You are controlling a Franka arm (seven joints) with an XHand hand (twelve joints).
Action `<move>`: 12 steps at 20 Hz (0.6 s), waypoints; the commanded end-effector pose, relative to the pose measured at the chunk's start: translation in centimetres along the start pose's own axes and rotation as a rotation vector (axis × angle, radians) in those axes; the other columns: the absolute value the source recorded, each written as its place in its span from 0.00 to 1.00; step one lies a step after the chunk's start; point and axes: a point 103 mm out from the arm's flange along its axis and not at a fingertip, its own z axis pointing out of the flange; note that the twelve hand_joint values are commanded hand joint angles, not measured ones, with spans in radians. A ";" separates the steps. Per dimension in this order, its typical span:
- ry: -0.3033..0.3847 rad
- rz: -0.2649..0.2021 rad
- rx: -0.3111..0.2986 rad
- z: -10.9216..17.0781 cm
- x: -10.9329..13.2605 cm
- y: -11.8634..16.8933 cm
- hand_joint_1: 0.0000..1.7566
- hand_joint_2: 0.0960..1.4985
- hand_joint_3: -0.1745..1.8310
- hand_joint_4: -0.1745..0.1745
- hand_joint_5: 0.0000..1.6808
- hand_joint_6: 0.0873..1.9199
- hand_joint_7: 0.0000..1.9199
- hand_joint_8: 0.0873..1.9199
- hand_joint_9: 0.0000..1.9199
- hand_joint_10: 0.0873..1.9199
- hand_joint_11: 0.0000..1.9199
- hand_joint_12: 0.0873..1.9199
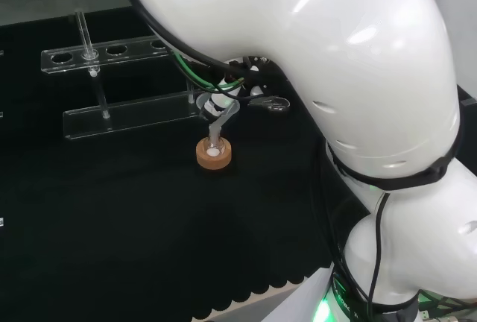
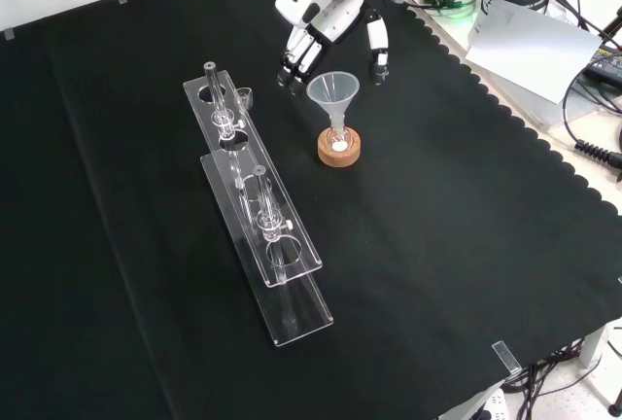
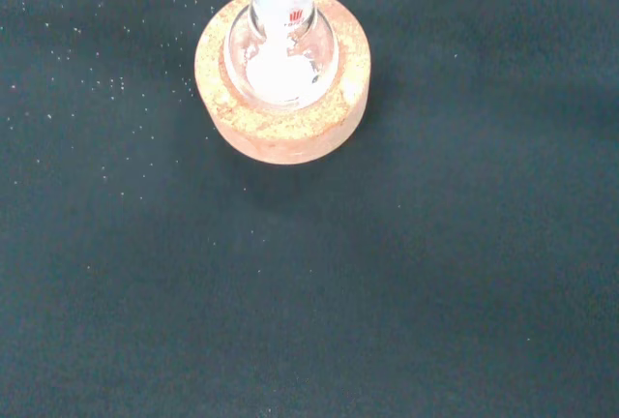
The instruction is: Remove the funnel from the round-bottom flask.
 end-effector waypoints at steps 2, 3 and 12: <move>-0.002 -0.017 0.006 0.7 0.0 1.1 0.33 0.40 0.22 0.31 0.00 0.00 0.00 0.05 0.07 0.41 0.23 0.72; -0.004 -0.019 0.006 0.8 0.1 1.2 0.34 0.40 0.22 0.31 0.00 0.00 0.00 0.05 0.07 0.41 0.23 0.72; -0.029 -0.040 0.004 1.2 0.7 1.8 0.36 0.41 0.22 0.30 0.00 0.00 0.00 0.10 0.14 0.40 0.25 0.71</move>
